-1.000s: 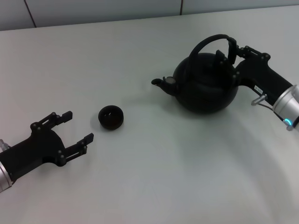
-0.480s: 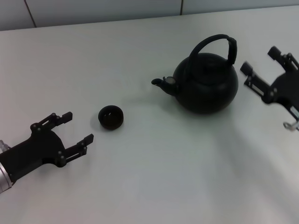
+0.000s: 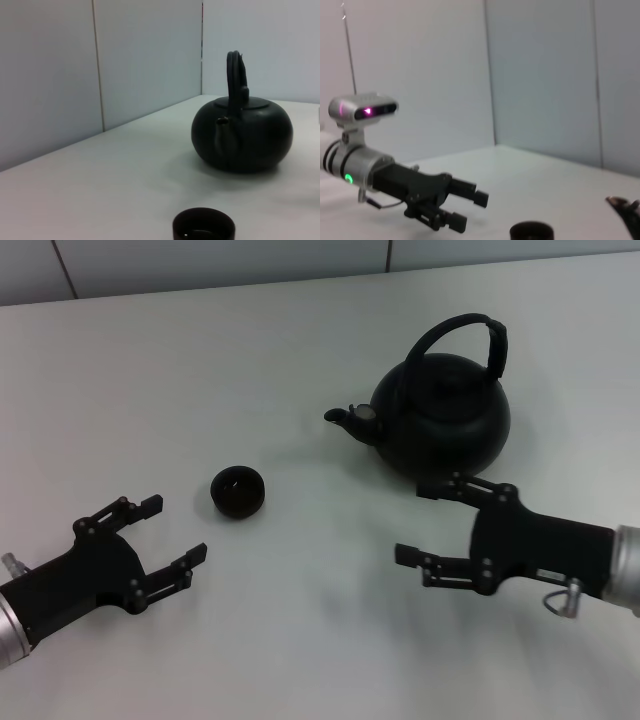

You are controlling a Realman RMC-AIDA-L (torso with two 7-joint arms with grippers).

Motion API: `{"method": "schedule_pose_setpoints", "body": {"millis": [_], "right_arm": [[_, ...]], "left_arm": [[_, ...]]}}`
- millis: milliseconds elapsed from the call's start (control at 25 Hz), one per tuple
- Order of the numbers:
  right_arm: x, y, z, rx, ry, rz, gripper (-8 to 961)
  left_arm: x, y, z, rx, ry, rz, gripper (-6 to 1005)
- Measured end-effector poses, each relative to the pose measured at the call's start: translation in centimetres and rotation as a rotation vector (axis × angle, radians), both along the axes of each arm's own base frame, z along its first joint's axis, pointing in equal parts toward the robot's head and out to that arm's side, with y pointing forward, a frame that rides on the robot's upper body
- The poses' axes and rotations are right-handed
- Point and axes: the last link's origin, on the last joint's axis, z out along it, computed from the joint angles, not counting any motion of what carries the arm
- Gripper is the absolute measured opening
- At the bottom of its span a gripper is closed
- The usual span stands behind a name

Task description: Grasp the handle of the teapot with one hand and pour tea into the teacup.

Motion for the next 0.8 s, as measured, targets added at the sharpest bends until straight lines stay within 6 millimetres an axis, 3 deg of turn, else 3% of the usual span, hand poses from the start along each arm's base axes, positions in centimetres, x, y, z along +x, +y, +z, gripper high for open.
{"method": "schedule_pose_setpoints", "body": {"millis": [360,800], "right_arm": [[-1.3,3.1,-1.5,-0.046,-0.072,-0.011,840],[-1.8,3.9,-1.5,-0.04,-0.076,0.002,840]], "left_arm": [[0.1,-0.2,-0.2,-0.02,0.004,-0.006,798],[0.1,-0.1,-0.2,-0.022,0.001,-0.004,799]]}}
